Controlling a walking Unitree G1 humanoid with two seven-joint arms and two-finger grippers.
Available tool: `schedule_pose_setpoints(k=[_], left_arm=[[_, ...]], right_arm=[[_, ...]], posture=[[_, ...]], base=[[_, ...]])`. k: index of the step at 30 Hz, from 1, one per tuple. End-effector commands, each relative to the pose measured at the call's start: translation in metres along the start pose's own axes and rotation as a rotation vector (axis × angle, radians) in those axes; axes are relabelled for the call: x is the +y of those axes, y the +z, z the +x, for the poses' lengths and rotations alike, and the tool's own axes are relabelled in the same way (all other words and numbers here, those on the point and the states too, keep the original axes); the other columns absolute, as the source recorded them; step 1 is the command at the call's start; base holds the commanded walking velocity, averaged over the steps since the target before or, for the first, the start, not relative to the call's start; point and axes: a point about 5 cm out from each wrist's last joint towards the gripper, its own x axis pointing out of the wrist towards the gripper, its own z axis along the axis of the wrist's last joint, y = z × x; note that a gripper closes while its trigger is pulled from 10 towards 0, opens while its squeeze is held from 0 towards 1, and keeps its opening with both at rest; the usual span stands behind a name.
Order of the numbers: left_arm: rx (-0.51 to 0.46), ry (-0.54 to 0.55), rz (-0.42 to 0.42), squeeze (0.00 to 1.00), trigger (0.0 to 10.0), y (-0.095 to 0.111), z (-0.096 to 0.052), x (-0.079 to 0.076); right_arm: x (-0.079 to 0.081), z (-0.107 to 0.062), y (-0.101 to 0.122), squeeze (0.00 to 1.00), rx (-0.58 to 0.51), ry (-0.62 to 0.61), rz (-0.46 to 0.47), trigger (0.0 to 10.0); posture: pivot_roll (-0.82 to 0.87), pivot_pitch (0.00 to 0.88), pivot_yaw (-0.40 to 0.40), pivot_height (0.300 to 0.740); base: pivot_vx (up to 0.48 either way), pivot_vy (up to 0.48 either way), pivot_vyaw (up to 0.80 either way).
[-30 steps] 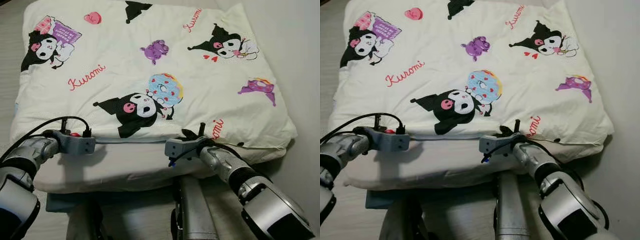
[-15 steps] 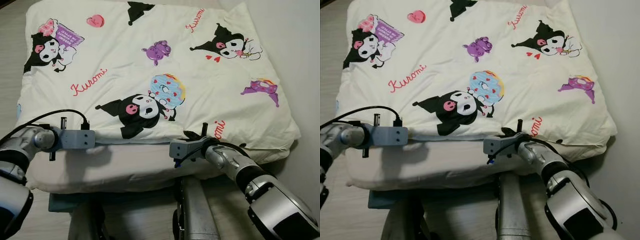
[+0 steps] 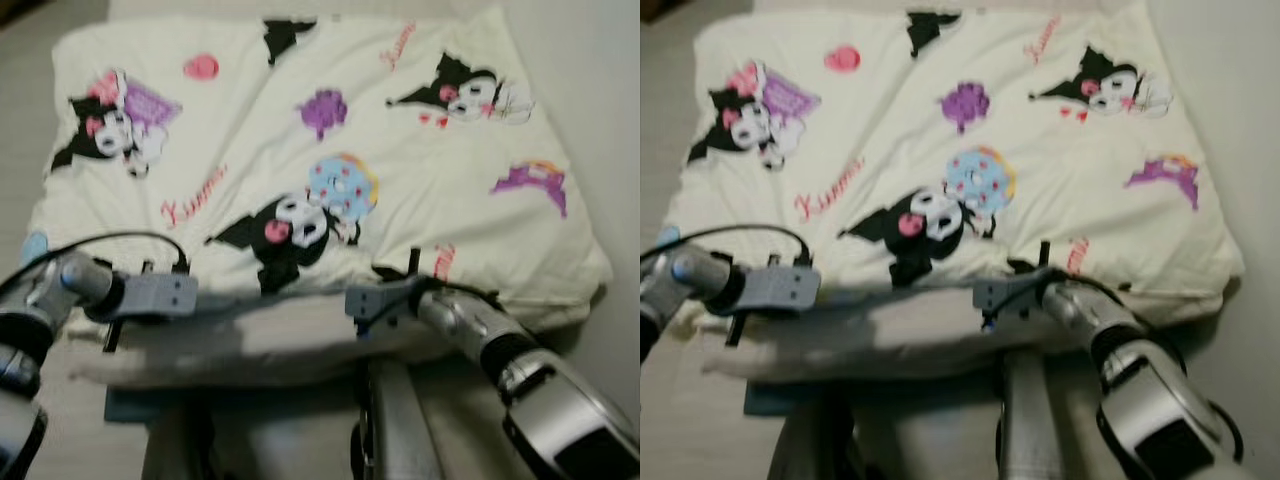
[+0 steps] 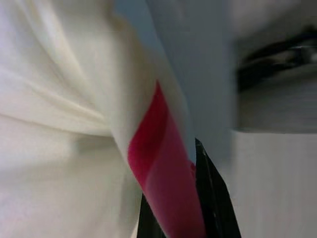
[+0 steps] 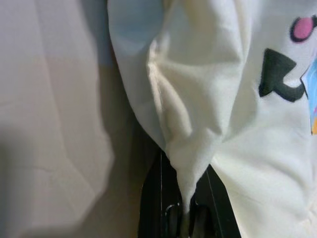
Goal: Clean up the room
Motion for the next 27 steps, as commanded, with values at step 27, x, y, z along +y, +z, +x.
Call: schedule_pose_setpoints(k=[27], left_arm=[[0.242,-0.174,0.057,0.00,0.0,-0.023,0.014,-0.045]], right_arm=[[0.051,-0.031,-0.012,0.00,-0.103,0.655,0.054,10.0]], posture=[[-0.03,0.435,-0.009,0.537]], base=[[0.000,0.000,0.00]])
